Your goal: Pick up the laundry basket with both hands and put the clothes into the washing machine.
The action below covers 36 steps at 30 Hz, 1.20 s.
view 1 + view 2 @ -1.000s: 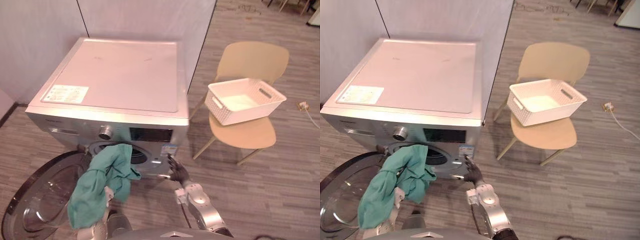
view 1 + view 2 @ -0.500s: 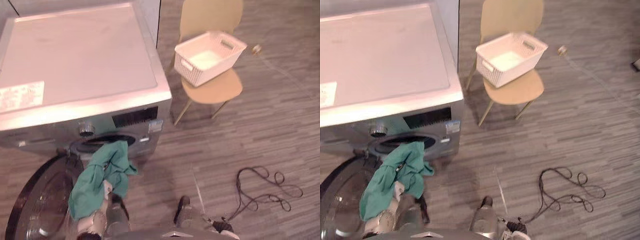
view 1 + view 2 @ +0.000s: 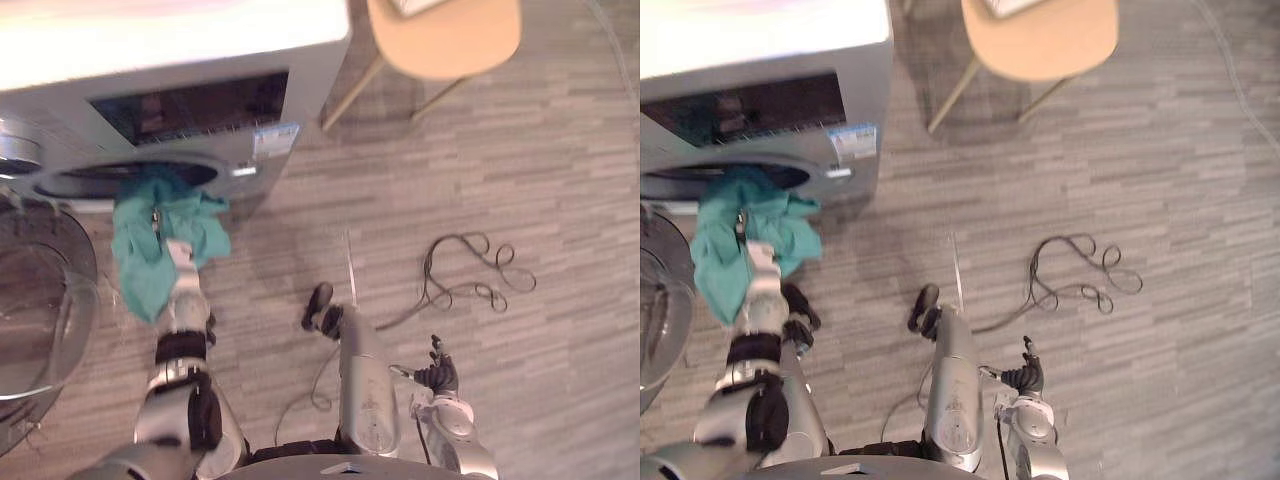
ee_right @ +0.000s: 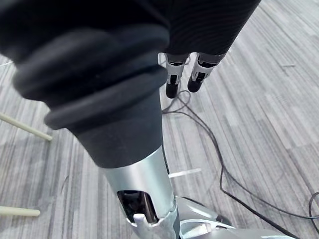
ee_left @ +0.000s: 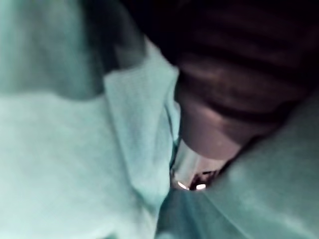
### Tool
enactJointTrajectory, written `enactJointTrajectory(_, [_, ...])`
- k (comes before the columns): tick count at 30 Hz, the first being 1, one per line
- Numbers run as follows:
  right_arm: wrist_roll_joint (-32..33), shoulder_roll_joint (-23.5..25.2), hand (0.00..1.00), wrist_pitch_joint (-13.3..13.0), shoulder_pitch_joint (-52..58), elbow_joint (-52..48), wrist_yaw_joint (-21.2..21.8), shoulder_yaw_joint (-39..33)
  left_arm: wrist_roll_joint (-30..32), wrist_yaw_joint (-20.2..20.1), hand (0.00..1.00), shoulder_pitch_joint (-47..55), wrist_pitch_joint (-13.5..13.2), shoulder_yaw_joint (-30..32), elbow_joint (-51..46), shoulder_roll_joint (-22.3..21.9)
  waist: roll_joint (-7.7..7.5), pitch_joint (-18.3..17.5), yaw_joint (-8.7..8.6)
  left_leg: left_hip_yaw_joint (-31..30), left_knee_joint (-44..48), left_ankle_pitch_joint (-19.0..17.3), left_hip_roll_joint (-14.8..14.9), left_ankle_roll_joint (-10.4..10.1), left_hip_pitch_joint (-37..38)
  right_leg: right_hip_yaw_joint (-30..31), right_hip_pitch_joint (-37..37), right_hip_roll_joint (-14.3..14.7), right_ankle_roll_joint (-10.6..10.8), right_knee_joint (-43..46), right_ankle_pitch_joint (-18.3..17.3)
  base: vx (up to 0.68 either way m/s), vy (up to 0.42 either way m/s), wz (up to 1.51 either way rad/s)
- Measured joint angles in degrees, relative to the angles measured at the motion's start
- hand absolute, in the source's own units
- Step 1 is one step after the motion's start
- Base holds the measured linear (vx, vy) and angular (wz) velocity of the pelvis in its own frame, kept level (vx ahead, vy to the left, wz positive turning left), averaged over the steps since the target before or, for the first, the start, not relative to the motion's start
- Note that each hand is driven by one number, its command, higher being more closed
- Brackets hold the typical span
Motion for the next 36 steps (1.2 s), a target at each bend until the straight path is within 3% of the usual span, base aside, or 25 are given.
enactJointTrajectory(5, [4.57, -1.34, 0.0, -2.09, 4.13, -5.75, 0.1, 0.7, -0.92, 0.05, 1.0, -11.55, -0.16, 0.75, 2.32, 4.0, -0.02, 0.18, -0.08, -0.32, 2.0, 0.44, 0.78, 1.03, -9.8, -0.91, -8.18, -0.24, -0.73, 1.28, 0.47, -0.02, 0.03, 0.1])
enactJointTrajectory(9, [6.22, -5.14, 0.0, -4.07, 5.03, -6.72, 1.93, 2.18, -0.82, -0.08, 1.0, -18.78, -0.12, -0.66, 2.32, 9.47, -0.01, 0.18, -0.03, -0.44, 1.08, 1.7, 0.6, 1.48, -14.96, -2.11, -12.31, -0.53, -1.16, 0.66, 0.81, 0.04, 0.016, 0.12])
enactJointTrajectory(16, [6.22, -5.7, 0.0, -4.07, 5.37, -8.02, 4.01, 2.24, 1.75, 0.55, 1.0, -34.71, 1.22, -10.53, 1.31, 21.81, -0.01, 0.18, -0.05, 1.32, -1.95, 3.84, 1.76, 1.73, -17.27, -3.49, -13.63, 1.42, -1.97, -2.8, 1.87, 0.06, 0.002, 0.02])
enactJointTrajectory(18, [6.21, -5.63, 0.0, -4.07, 4.99, -8.1, 4.38, 2.37, 4.0, 0.14, 1.0, -38.15, 0.12, -14.41, -0.08, 25.58, -0.01, 0.18, -0.4, 1.29, -1.97, 3.85, 2.28, 1.74, -18.1, -4.05, -13.65, 2.07, -2.04, -3.76, 2.16, 0.05, 0.02, -0.04])
enactJointTrajectory(21, [7.03, -5.05, 0.0, -4.09, 5.34, -9.3, 4.52, 2.26, 4.63, 4.31, 1.0, -39.48, 0.14, -19.08, -3.52, 26.76, -0.19, 0.24, 0.43, 1.51, -1.83, 4.01, 3.16, 1.98, -19.26, -4.65, -13.73, 2.82, -2.09, -4.29, 2.21, 0.06, 0.033, 0.05])
enactJointTrajectory(22, [8.86, -3.38, 0.0, -4.77, 5.36, -13.54, 5.75, 2.57, 4.57, 5.06, 0.0, -39.47, 0.02, -21.09, -3.59, 27.03, -0.2, 0.24, 0.91, 1.59, -1.78, 4.02, 3.39, 2.0, -19.23, -4.65, -13.73, 2.96, -2.15, -4.24, 2.24, 0.05, 0.017, 0.02])
enactJointTrajectory(25, [9.86, 1.93, 0.0, -8.19, -3.3, -20.53, 8.94, 5.65, 5.19, 4.71, 0.0, -39.55, 0.38, -26.08, -2.37, 27.52, -0.22, 0.22, 2.17, 1.39, -1.75, 4.02, 3.8, 2.01, -18.81, -4.64, -13.68, 2.91, -2.21, -2.36, 2.23, 0.07, 0.013, 0.07])
enactJointTrajectory(26, [9.91, 2.29, 0.0, -8.4, -4.69, -21.19, 9.41, 6.12, 7.39, 3.94, 0.0, -39.55, 1.57, -27.29, -1.4, 27.6, -0.19, 0.24, 2.31, 1.29, -1.78, 4.07, 3.78, 2.08, -18.46, -4.57, -13.93, 2.58, -2.52, -0.81, 2.4, 0.06, -0.005, 0.22])
enactJointTrajectory(27, [9.95, 2.66, 0.0, -9.09, -6.14, -21.63, 10.44, 5.98, 13.14, 1.96, 0.0, -39.85, 4.25, -30.79, 1.81, 27.89, -0.24, 0.12, 2.59, 1.09, -2.33, 4.53, 3.75, 2.76, -17.85, -3.49, -17.76, 1.29, -5.92, 5.84, 4.41, 0.01, -0.004, 0.2])
enactJointTrajectory(28, [9.99, 2.87, 0.0, -9.5, -7.13, -21.52, 10.55, 5.41, 17.88, 0.47, 0.0, -40.56, 6.42, -33.64, 3.59, 29.83, -0.31, 0.07, 3.05, 1.74, -3.14, 5.42, 3.65, 3.91, -17.46, -1.96, -18.64, 1.82, -4.52, 2.54, 3.13, -0.02, -0.008, 0.33])
enactJointTrajectory(29, [10.09, 3.54, 0.0, -9.21, -8.51, -20.66, 10.56, 3.45, 27.59, -3.01, 0.0, -41.33, 10.51, -34.98, 5.25, 31.6, -0.28, 0.11, 2.93, 3.25, -4.13, 5.92, 3.51, 3.98, -16.35, -1.92, -15.72, 2.77, -2.79, -6.37, 6.05, -0.05, -0.013, 0.07])
enactJointTrajectory(31, [10.12, 4.05, 0.0, -9.1, -8.93, -20.9, 10.59, 2.11, 40.06, -5.73, 0.0, -41.18, 13.04, -35.4, 7.27, 33.63, -0.28, 0.12, 2.94, 4.8, -5.91, 6.87, 4.12, 3.65, -15.17, -1.79, -15.21, 4.15, -3.08, -8.58, 7.17, -0.01, -0.04, -0.21])
enactJointTrajectory(33, [10.09, 3.94, 0.0, -8.88, -8.36, -20.54, 11.03, 2.0, 54.15, -8.92, 0.0, -40.29, 16.11, -35.03, 11.34, 33.72, -0.29, 0.11, 1.32, 5.8, -6.69, 6.98, 4.18, 3.53, -13.43, -1.63, -13.95, 4.44, -3.01, -9.28, 7.86, 0.04, -0.015, -0.16])
enactJointTrajectory(36, [10.09, 3.89, 0.0, -9.08, -5.32, -21.95, 13.13, 2.05, 63.8, -12.42, 0.0, -35.23, 18.34, -31.01, 13.01, 30.96, -0.3, 0.1, 0.52, 7.49, -7.27, 6.97, 4.66, 3.53, -10.84, -1.82, -11.42, 5.09, -3.06, -11.35, 9.58, 0.06, 0.04, -0.11])
